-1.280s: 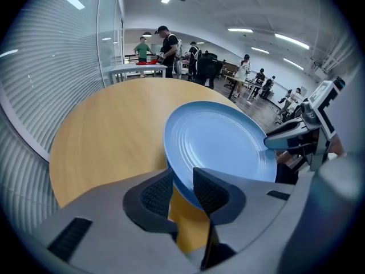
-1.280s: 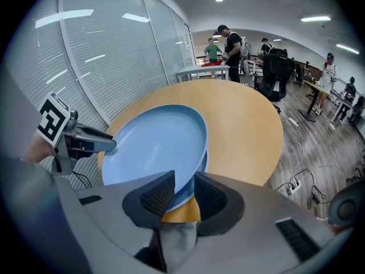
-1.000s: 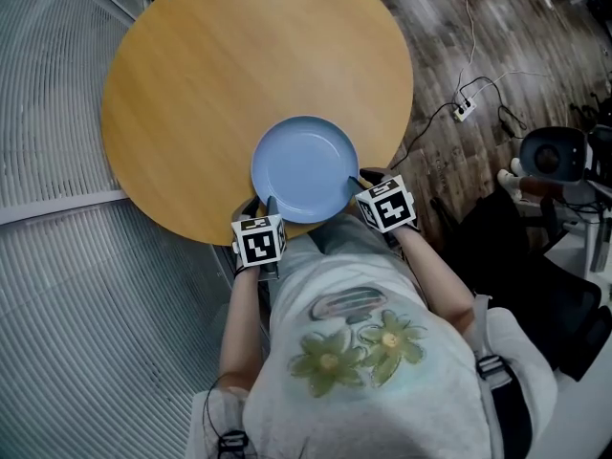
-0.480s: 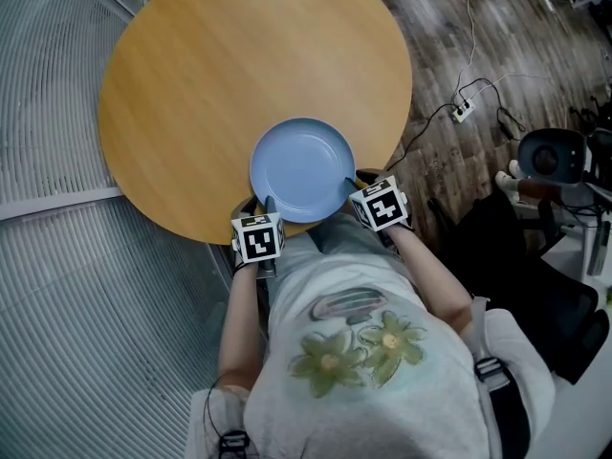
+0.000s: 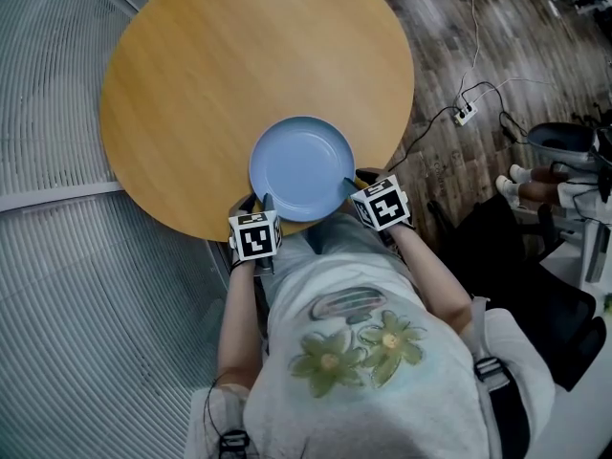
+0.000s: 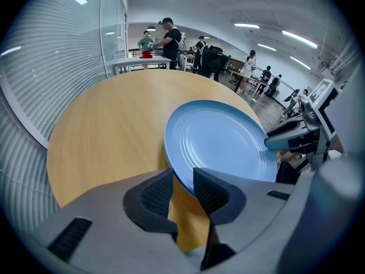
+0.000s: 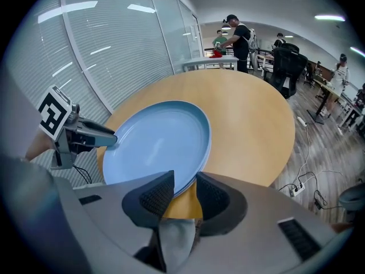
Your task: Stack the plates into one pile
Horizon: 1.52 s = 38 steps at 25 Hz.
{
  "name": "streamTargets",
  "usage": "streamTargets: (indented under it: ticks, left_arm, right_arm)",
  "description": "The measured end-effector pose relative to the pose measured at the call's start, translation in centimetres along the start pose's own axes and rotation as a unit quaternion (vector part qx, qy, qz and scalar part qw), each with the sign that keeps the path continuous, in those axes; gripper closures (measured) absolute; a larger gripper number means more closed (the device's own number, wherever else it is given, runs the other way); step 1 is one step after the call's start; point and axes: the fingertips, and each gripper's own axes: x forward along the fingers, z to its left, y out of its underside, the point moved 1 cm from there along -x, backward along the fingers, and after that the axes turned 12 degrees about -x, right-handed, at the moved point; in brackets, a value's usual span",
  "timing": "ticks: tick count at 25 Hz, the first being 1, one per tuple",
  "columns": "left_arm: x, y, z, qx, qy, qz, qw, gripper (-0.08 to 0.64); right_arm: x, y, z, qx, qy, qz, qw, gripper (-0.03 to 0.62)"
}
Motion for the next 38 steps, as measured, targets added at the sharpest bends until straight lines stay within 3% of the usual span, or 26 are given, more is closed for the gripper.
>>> streamTargets:
  ticks: [6, 13, 17, 20, 23, 26, 38]
  left_arm:
    - [-1.7, -1.1, 1.1, -0.03, -0.009, -0.022, 0.9993, 0.443]
    - [-4.7, -6.7, -1.5, -0.043, 0.04, -0.105, 0.9927, 0.497]
    - [-6.4, -8.9, -5.7, -0.007, 0.094, -0.152, 0.9839, 0.52]
    - [-7.6, -9.4, -9.4, 0.036, 0.154, -0.175, 0.9718, 0.532]
    - [-8.6, -9.1, -12.2, 0.059, 0.203, -0.177, 0.9612, 0.535]
    - [-9.0, -8.6, -13.3, 0.067, 0.224, -0.169, 0.9576, 0.54]
    - [-8.1, -7.8, -13.6, 0.081, 0.213, -0.155, 0.9612, 0.541]
  right_arm:
    - [-2.2, -0.7, -0.4, -0.009, 0.003, -0.022, 1.0, 0.469]
    - [-6.4, -5.8, -1.0, -0.007, 0.004, -0.13, 0.991, 0.493]
    - [-8.7, -8.3, 0.3, -0.026, -0.024, -0.198, 0.979, 0.519]
    - [-9.6, -9.6, 1.5, -0.039, -0.043, -0.23, 0.971, 0.535]
    - [-9.9, -10.2, 2.5, -0.053, -0.056, -0.241, 0.967, 0.543]
    - [-10.1, -10.7, 3.4, -0.057, -0.065, -0.244, 0.966, 0.548]
    - [-9.7, -10.1, 4.9, -0.089, -0.069, -0.233, 0.966, 0.551]
